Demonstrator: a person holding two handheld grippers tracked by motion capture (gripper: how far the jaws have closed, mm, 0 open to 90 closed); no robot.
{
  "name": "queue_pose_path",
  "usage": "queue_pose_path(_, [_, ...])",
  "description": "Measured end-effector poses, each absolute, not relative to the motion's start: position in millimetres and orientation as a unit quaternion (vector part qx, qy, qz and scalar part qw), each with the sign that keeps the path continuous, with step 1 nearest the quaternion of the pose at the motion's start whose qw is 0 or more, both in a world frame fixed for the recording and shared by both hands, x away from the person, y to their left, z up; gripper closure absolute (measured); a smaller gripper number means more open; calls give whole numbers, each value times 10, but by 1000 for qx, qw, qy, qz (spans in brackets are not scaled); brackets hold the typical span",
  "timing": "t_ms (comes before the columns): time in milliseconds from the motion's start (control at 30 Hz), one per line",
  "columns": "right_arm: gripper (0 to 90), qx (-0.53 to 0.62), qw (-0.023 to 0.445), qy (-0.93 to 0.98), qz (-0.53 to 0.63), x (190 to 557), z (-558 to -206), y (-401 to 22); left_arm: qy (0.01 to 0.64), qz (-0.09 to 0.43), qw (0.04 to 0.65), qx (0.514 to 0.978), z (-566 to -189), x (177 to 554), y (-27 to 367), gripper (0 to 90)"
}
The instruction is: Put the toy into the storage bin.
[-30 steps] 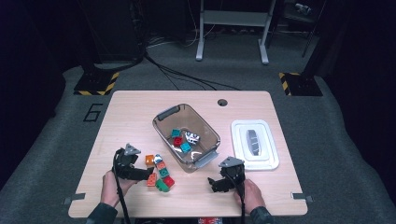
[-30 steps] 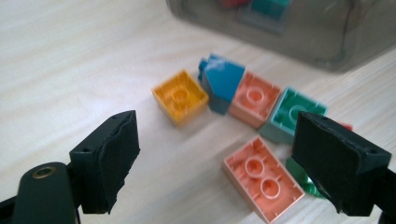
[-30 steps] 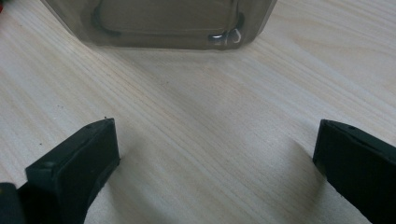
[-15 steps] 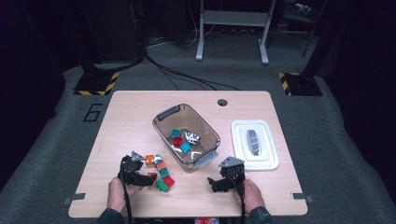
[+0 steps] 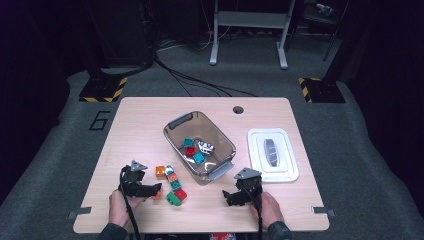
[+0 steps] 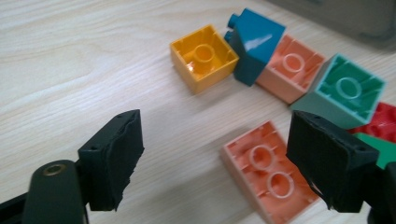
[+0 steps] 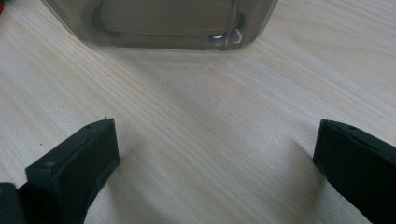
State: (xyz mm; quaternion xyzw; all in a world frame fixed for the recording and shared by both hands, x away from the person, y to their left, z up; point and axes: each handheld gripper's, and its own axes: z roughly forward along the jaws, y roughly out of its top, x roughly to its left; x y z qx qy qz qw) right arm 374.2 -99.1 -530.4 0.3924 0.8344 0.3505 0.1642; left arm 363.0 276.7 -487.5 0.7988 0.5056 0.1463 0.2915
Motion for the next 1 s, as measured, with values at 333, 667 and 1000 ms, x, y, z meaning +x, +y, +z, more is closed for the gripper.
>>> queue_pose_path(333, [0,392,164,834,350,3742,-5304,-991,497,140,272,812,-5002,3584,2703,196])
queue_pose_path(667, [0,392,164,834,350,3742,-5304,-991,503,143,277,806,-5031,3550,2905,238])
queue_pose_path(1000, [0,392,164,835,350,3743,-5304,-990,479,118,305,814,-5051,3615,2812,443])
